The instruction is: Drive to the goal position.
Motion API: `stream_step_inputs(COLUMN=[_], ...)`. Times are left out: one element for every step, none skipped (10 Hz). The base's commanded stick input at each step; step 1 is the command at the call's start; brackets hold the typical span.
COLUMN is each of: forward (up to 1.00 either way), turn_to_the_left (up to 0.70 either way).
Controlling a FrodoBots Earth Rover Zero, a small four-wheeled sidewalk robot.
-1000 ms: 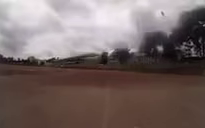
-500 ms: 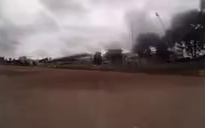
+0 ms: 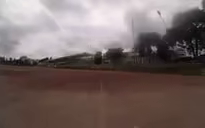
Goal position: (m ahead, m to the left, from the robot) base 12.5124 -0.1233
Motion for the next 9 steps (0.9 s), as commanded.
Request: stream_step_inputs(forward=[0.67, 0.67, 0.67, 0.67, 0.67, 0.67, 0.67, 0.67, 0.67], turn_to_the_left=[0.00, 0.00, 0.00, 0.00, 0.00, 0.00, 0.00, 0.00, 0.00])
